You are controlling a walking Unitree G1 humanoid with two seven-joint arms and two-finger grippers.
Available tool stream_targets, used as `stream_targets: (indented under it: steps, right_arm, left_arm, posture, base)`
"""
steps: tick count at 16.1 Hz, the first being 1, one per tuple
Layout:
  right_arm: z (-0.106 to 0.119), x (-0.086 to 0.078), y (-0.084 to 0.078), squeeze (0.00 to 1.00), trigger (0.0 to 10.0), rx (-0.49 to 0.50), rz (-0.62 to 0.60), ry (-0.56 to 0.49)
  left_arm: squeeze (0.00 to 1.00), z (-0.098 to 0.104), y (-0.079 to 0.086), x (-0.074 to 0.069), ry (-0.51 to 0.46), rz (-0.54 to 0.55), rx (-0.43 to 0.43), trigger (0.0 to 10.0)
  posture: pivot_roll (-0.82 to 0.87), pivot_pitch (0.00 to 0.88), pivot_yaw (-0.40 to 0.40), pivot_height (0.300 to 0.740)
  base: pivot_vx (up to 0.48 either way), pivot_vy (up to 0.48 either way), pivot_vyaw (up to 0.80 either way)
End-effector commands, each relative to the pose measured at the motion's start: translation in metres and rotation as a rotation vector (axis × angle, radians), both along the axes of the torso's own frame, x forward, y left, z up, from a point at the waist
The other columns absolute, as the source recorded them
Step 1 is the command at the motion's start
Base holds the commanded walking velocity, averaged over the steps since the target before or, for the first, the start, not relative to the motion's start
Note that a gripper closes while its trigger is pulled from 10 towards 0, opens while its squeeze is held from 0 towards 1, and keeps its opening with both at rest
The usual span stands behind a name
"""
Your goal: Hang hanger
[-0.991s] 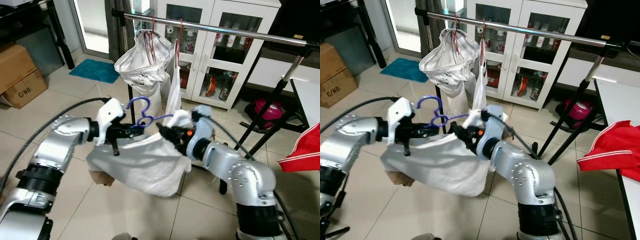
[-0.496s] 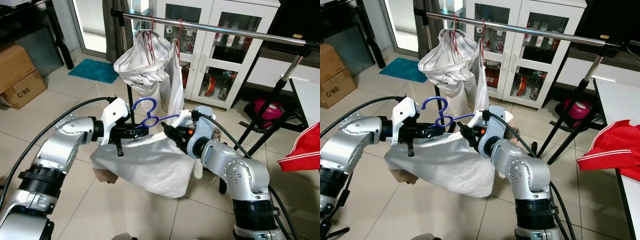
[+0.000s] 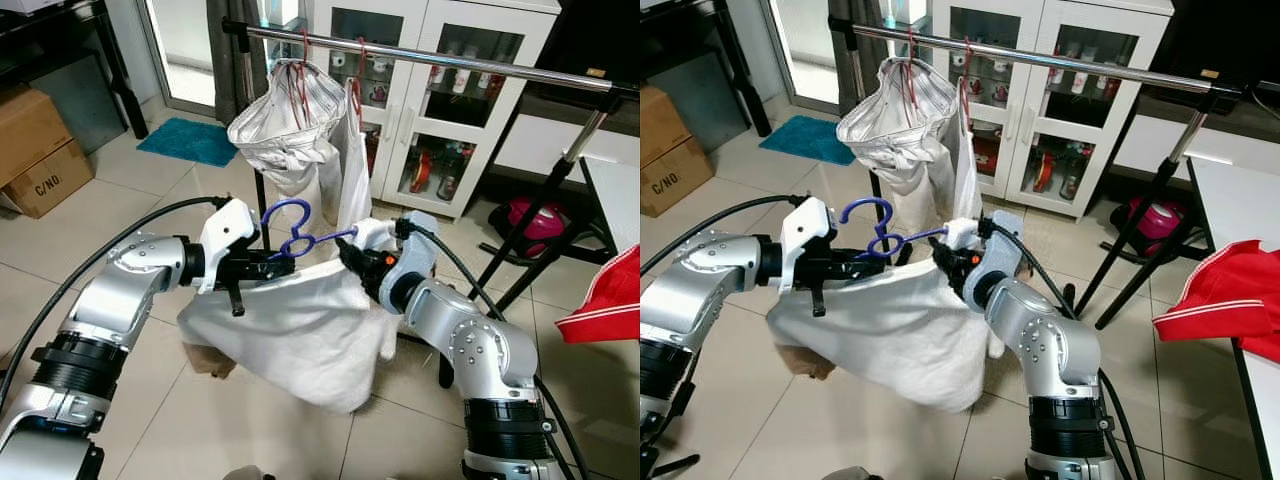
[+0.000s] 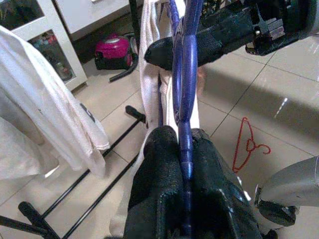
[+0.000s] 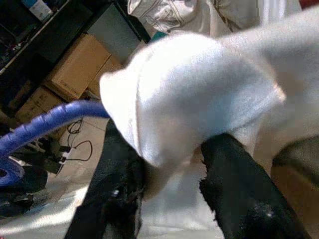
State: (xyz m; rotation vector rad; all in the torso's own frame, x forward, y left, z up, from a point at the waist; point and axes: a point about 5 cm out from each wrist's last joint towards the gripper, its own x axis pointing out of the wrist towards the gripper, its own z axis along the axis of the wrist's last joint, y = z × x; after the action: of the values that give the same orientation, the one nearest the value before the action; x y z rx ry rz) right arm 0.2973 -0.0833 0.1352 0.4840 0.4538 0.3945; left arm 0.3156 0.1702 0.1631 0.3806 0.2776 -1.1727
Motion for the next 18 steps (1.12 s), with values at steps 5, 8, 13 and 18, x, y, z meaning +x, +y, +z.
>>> stream_targets:
  steps: [5,8,13,18]
  right_arm:
    - [0.003,0.002,0.0,0.0,0.0,0.015,-0.003,-0.022]
    - [0.004,0.0,-0.004,0.0,0.0,-0.001,0.004,-0.031]
    - [0.007,-0.006,-0.021,0.0,0.0,-0.025,-0.015,-0.044]
    - [0.018,0.003,-0.031,0.0,0.0,-0.045,-0.042,-0.087]
  left_arm:
    - [0.0,0.006,0.004,0.001,-0.032,-0.004,0.032,0.0]
    - [0.0,0.004,0.011,0.004,-0.052,0.027,0.079,0.0]
    - [0.0,-0.002,0.027,0.011,-0.089,0.09,0.201,0.0]
    - [0.0,-0.017,0.022,0.002,-0.053,-0.019,0.282,0.0]
  posture:
    - [-0.02,0.0,0.007,0.74]
    - [-0.02,0.0,0.008,0.74]
    - [-0.03,0.0,0.013,0.74]
    - [-0.03,0.0,0.014,0.74]
  base:
    - [0.0,0.0,0.0]
    - [0.0,0.0,0.0]
    - [0.0,0.0,0.0]
    - [0.0,0.0,0.0]
